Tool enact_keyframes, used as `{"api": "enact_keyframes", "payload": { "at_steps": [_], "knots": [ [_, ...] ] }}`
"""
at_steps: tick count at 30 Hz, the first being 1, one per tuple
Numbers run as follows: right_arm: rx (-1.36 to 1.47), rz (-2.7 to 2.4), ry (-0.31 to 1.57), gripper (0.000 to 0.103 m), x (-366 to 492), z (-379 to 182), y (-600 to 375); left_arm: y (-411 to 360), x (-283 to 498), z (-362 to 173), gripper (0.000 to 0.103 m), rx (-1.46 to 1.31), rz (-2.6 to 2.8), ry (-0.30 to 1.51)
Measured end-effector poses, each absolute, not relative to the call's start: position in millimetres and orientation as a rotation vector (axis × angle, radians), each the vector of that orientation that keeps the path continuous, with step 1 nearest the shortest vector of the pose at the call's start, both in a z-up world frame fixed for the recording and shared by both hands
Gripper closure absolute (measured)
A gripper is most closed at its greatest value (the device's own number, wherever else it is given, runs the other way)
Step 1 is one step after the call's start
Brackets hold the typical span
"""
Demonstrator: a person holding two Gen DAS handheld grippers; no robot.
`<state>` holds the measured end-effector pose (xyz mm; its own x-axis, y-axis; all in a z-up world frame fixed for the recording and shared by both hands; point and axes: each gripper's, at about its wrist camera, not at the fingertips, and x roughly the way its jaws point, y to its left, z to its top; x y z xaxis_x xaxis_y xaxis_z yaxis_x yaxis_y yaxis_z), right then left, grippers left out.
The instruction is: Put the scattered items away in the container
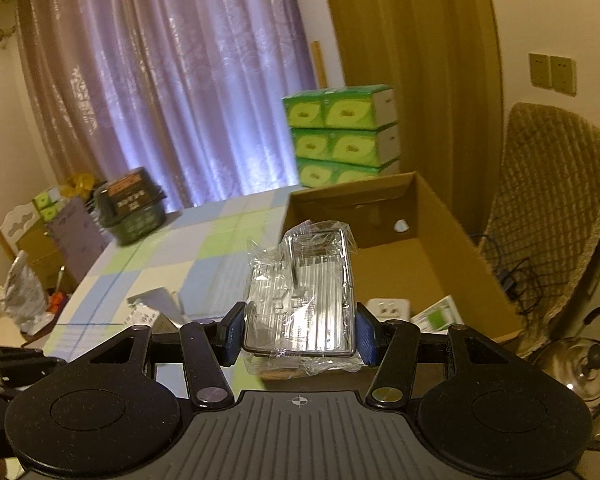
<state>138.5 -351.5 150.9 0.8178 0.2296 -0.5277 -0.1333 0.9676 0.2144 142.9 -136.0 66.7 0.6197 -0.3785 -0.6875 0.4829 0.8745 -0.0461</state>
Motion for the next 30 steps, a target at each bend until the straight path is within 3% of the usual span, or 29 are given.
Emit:
{"api": "enact_keyframes", "payload": {
  "at_steps": [30],
  "knots": [
    [0.137,0.106,0.587,0.047,170,148,-425,-248,189,67,0.070,0.141,-0.634,0.742]
  ]
}}
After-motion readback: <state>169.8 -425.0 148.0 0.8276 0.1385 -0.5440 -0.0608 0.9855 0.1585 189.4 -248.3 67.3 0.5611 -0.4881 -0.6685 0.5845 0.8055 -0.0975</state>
